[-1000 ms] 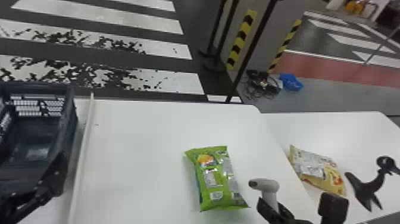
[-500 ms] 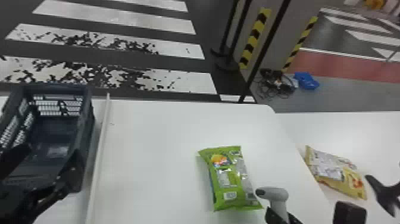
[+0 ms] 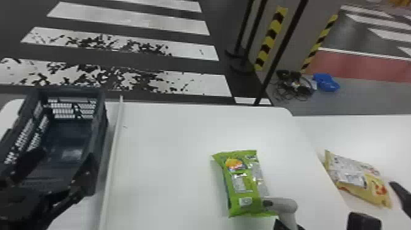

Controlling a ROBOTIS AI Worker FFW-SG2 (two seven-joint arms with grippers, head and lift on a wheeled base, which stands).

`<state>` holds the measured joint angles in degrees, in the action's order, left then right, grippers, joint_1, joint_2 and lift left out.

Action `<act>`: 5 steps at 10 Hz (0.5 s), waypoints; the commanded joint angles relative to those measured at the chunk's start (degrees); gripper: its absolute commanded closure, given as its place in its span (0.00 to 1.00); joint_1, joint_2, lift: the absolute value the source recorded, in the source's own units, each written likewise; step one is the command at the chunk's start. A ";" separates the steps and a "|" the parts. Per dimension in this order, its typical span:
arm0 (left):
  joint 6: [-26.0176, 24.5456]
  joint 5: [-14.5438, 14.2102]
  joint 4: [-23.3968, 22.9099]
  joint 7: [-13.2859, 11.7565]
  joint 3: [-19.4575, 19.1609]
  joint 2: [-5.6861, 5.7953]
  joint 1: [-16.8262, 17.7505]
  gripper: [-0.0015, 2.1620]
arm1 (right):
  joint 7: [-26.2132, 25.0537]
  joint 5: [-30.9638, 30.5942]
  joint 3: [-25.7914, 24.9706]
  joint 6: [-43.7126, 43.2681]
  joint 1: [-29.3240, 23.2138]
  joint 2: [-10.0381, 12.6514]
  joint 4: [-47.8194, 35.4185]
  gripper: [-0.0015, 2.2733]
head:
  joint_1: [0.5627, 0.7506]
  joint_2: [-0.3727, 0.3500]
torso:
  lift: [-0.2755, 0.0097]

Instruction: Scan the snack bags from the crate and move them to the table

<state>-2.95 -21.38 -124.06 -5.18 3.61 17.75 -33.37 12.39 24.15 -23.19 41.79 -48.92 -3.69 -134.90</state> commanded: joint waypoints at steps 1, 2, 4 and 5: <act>0.00 0.02 -0.21 -0.01 -0.01 0.00 -0.21 0.02 | 0.09 -0.07 0.60 -0.34 0.23 0.00 0.25 0.99 | 0.70 0.18 | 0.63; 0.00 0.02 -0.39 -0.01 -0.01 0.00 -0.29 0.02 | 0.18 -0.07 0.86 -0.87 0.67 -0.09 0.87 0.99 | 0.70 0.19 | 0.63; 0.17 0.02 -0.74 -0.10 -0.01 0.00 -0.56 0.02 | 0.26 -0.25 1.04 -1.57 1.46 -0.18 2.27 0.99 | 0.70 0.19 | 0.63; 0.00 0.02 -0.74 -0.10 -0.10 0.00 -0.65 0.02 | 0.35 -0.34 1.22 -1.75 1.55 -0.18 2.98 0.99 | 0.70 0.19 | 0.63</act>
<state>-2.93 -21.35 -124.80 -5.27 3.55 17.75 -33.98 12.74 23.85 -22.07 40.16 -47.45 -3.84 -132.33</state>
